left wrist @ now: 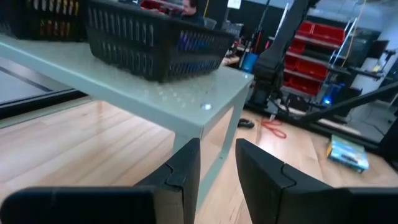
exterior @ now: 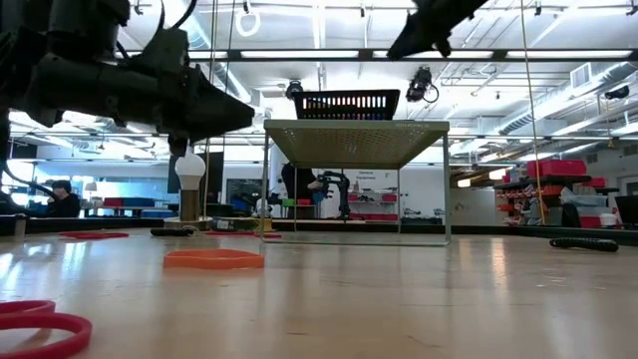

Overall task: Pick & Place Office Desk Supplies
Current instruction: Put the red rubber band into the top right black bin on the shelf

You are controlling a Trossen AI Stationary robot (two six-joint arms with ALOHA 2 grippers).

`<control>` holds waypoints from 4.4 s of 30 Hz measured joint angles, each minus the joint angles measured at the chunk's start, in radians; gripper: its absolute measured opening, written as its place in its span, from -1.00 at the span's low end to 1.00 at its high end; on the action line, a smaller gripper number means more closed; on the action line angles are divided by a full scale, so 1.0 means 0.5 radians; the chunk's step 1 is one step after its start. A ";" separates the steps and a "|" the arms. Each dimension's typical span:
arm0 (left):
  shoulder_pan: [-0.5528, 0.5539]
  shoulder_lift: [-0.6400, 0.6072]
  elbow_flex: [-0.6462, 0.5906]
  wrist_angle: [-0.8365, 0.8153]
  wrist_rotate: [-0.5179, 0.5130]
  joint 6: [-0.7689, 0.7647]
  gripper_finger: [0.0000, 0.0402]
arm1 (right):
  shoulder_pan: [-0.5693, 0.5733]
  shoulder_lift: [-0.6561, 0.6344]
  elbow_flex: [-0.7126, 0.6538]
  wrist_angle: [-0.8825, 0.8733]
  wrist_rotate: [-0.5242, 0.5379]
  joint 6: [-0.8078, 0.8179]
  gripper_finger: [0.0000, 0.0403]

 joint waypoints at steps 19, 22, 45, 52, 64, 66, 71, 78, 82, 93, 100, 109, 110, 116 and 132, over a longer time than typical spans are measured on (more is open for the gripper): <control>-0.082 -0.969 -0.001 -1.647 0.262 -0.327 -0.65 | 1.347 -0.582 -1.242 0.729 0.761 0.432 -0.93; -0.113 -1.070 0.117 -2.167 0.243 -0.475 -0.66 | 1.502 -0.578 -1.292 0.777 0.856 0.478 -0.94; -0.003 -0.965 0.614 -4.333 0.411 -1.887 -0.01 | 1.734 -0.576 -1.786 1.652 1.001 0.534 -0.92; 0.267 -0.726 0.614 -4.258 0.516 -1.632 0.00 | 1.754 -0.576 -1.786 1.667 0.999 0.534 -0.92; 0.456 -0.501 0.555 -4.088 0.756 -1.330 -0.16 | 1.754 -0.576 -1.786 1.670 0.999 0.540 -0.92; 0.462 -0.501 0.542 -4.070 0.767 -1.267 -0.18 | 1.754 -0.576 -1.786 1.677 0.998 0.540 -0.92; 0.459 -0.570 0.529 -4.011 0.847 -1.116 -0.43 | 1.754 -0.576 -1.786 1.684 0.998 0.540 -0.92; 0.458 -0.684 0.521 -4.014 0.928 -0.935 -0.96 | 1.754 -0.576 -1.786 1.698 0.998 0.534 -0.92; 0.379 -0.840 0.521 -3.967 0.989 -0.896 -0.97 | 1.755 -0.576 -1.786 1.697 0.998 0.540 -0.92; -0.184 -1.107 0.526 -3.408 0.744 -1.042 -0.97 | 1.755 -0.576 -1.786 1.681 0.988 0.541 -0.92; -0.317 -0.912 0.526 -3.141 0.629 -1.103 -0.96 | 1.755 -0.576 -1.786 1.681 0.988 0.540 -0.92; -0.314 -0.446 0.738 -2.406 0.521 -0.743 -0.96 | 1.798 -0.250 -1.786 1.913 0.936 0.647 -0.86; -0.314 -0.386 0.779 -2.363 0.503 -0.706 -0.96 | 1.804 -0.178 -1.786 1.994 0.935 0.666 -0.83; -0.290 -0.069 0.992 -2.127 0.463 -0.515 -0.96 | 1.820 0.311 -1.765 2.544 0.916 0.759 -0.56; -0.245 0.298 1.266 -1.770 0.435 -0.199 -0.96 | 1.714 1.209 -1.187 2.828 0.858 0.756 -0.13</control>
